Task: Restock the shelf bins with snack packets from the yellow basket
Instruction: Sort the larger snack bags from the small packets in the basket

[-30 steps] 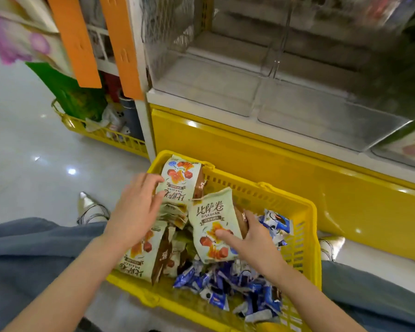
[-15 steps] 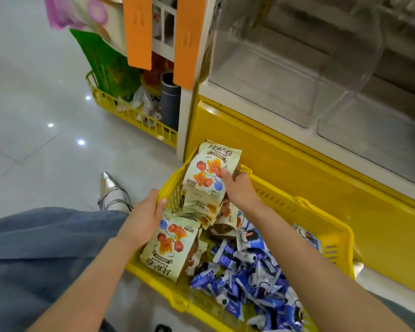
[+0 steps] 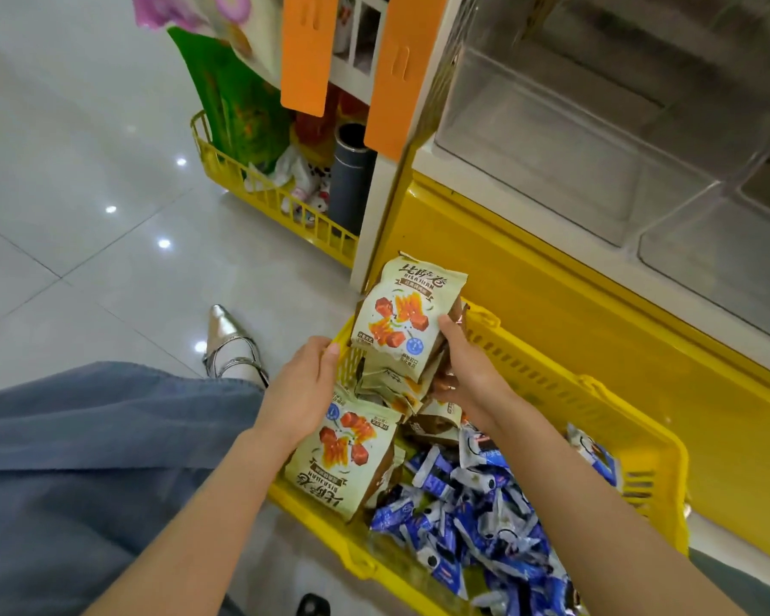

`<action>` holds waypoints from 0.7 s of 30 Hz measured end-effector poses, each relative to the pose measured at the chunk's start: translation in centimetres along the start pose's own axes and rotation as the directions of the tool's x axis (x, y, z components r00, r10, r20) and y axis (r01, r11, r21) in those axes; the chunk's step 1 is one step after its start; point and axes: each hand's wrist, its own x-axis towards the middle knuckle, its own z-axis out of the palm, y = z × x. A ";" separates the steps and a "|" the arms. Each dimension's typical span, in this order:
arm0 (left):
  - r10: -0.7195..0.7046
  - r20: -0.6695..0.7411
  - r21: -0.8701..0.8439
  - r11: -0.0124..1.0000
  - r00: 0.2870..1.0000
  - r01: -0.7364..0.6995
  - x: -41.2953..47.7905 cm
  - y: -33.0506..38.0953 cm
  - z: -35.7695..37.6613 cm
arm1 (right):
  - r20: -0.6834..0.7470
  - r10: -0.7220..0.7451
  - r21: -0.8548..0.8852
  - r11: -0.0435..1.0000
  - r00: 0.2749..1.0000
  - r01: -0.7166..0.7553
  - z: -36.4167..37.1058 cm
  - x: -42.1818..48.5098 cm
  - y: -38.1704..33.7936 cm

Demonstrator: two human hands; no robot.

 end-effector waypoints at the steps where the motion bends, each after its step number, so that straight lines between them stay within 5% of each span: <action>1: 0.033 -0.030 -0.044 0.998 0.999 -0.034 0.1 0.8 -0.1 | 0.019 -0.028 -0.005 1.000 0.999 0.028 -0.4 0.2 0.2; 6: 0.277 -0.062 -0.131 0.950 0.959 -0.283 1.8 6.2 0.0 | -0.230 -0.227 -0.264 0.950 0.946 0.164 -4.2 1.9 4.1; 10: 0.311 0.010 -0.004 0.951 0.951 -0.311 3.0 7.3 1.0 | -0.084 -0.219 -0.573 0.809 0.972 0.133 -6.2 3.9 8.6; 12: 0.299 0.006 -0.001 0.954 0.954 -0.299 3.3 6.7 1.4 | 0.020 -0.182 -0.764 0.632 0.983 0.133 -7.3 4.4 10.6; 14: 0.296 0.002 -0.015 0.955 0.955 -0.296 3.5 6.2 1.6 | 0.050 -0.129 -0.941 0.326 0.990 0.090 -8.9 4.8 11.9; 16: 0.298 0.001 -0.035 0.954 0.955 -0.298 3.6 6.0 1.7 | 0.058 -0.067 -0.998 0.027 0.996 0.060 -10.0 4.9 12.4; 17: 0.296 -0.001 -0.045 0.954 0.955 -0.296 3.6 5.9 1.7 | 0.064 -0.050 -0.998 -0.022 0.997 0.063 -10.2 5.0 12.7; 18: 0.292 -0.004 -0.055 0.955 0.956 -0.292 3.7 5.9 1.8 | 0.050 -0.051 -0.998 0.044 0.997 0.052 -10.2 5.1 12.8; 21: 0.281 -0.015 -0.081 0.956 0.959 -0.282 3.7 5.8 1.9 | -0.100 -0.078 -0.861 0.507 0.992 -0.047 -9.6 5.3 12.2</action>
